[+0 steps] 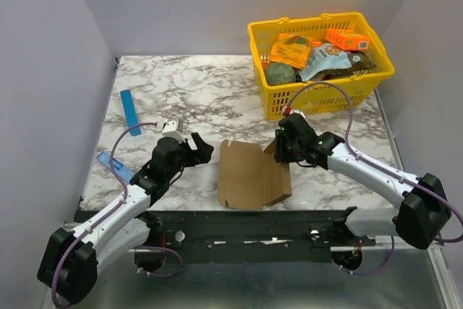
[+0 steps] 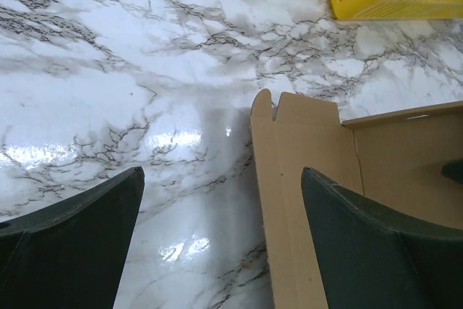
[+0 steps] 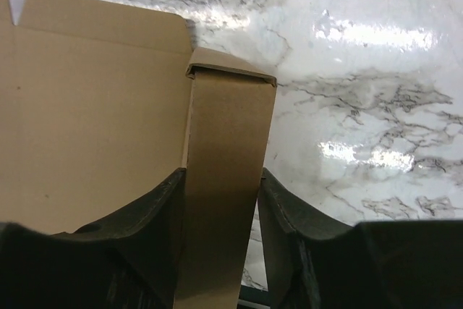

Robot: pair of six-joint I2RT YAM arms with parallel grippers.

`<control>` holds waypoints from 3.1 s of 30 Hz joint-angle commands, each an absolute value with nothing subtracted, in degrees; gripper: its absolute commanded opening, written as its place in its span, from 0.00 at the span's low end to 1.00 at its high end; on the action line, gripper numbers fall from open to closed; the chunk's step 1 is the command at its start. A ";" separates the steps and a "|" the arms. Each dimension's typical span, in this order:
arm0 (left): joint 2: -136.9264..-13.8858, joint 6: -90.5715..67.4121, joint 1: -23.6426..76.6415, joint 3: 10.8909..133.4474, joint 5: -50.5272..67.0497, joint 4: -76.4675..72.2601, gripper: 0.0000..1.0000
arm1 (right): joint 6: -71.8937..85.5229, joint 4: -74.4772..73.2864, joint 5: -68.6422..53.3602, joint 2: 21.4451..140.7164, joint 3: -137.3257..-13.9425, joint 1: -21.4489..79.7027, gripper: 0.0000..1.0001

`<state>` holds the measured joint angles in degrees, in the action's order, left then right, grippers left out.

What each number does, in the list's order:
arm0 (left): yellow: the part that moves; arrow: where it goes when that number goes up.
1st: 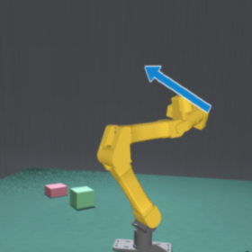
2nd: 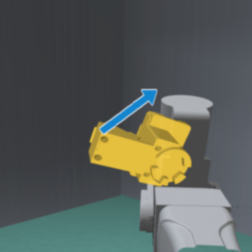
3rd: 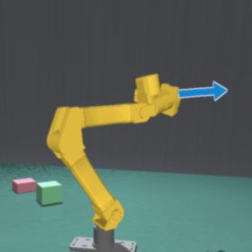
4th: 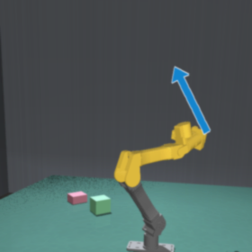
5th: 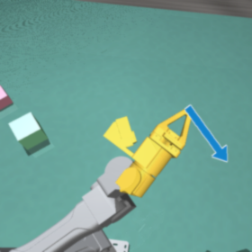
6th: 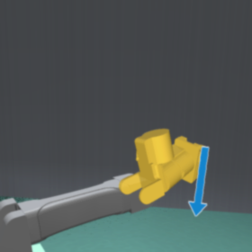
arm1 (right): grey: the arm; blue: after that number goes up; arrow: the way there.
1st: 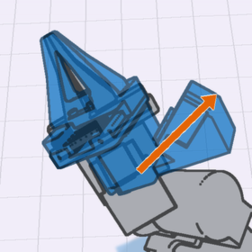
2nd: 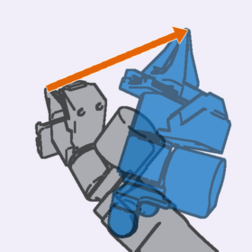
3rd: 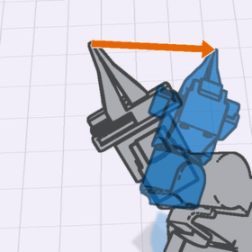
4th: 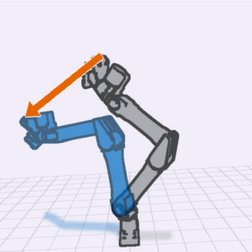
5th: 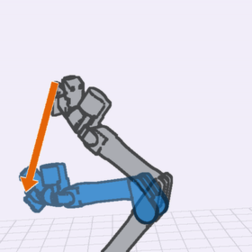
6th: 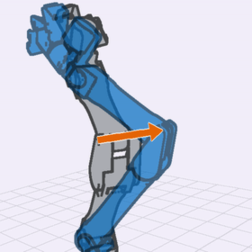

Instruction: Fold the paper box

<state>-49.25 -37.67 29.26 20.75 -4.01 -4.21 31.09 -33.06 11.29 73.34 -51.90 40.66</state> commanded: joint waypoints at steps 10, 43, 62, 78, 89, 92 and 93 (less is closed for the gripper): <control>-42.54 -37.09 28.13 25.48 5.18 2.26 0.99 | 36.56 -30.06 13.45 71.29 -38.85 37.97 0.79; -35.69 -32.25 24.87 35.42 4.39 19.77 0.99 | 45.88 -11.69 6.59 80.33 -35.59 37.18 1.00; -41.57 -46.75 29.77 15.57 8.36 -1.91 0.94 | 41.48 -25.92 21.72 75.85 -39.64 37.09 1.00; -56.78 -45.97 21.64 22.75 14.76 -17.06 0.98 | 51.06 -23.22 1.87 65.92 -30.33 39.63 0.80; -71.97 -38.86 14.33 38.66 20.13 -13.82 0.96 | 63.10 -7.49 -2.19 77.24 -38.40 53.78 0.87; -71.99 -35.34 13.63 42.53 17.06 -9.52 0.96 | 61.09 -6.84 -1.33 81.29 -44.63 56.06 0.88; -70.16 -33.42 13.28 43.15 15.92 -8.01 0.96 | 60.47 -8.51 0.51 81.21 -45.87 56.42 0.89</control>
